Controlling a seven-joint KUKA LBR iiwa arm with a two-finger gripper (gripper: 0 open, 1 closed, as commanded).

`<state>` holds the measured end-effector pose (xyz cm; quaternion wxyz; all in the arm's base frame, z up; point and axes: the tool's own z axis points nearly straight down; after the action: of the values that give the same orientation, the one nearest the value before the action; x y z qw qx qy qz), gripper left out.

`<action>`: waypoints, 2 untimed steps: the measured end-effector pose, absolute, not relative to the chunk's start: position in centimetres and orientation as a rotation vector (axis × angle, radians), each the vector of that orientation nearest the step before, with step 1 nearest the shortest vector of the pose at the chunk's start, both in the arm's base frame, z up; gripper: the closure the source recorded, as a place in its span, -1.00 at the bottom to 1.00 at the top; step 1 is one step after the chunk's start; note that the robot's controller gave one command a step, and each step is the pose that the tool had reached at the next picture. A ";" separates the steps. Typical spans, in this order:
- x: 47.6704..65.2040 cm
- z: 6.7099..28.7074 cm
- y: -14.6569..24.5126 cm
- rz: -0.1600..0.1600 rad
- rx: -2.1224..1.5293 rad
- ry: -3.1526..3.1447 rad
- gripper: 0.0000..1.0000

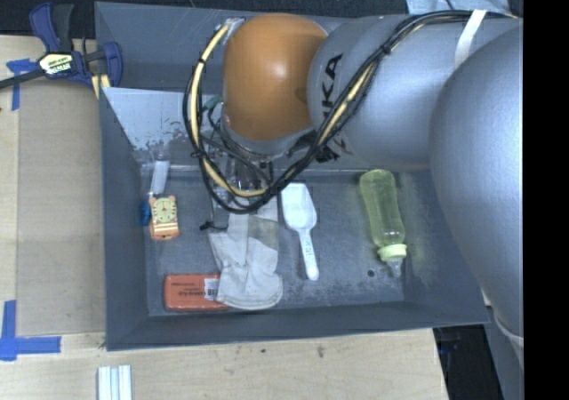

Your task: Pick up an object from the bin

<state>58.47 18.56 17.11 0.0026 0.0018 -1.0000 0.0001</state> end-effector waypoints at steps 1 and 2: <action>58.6 17.6 18.4 -0.002 -0.001 -3.144 -1.00; 55.3 14.0 18.9 -0.002 0.212 -3.145 -1.00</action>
Offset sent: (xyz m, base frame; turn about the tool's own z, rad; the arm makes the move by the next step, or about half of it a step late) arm -0.0955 0.0145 -0.1011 -0.3652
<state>55.34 18.93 14.03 -0.0051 0.0673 -0.9977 -0.0007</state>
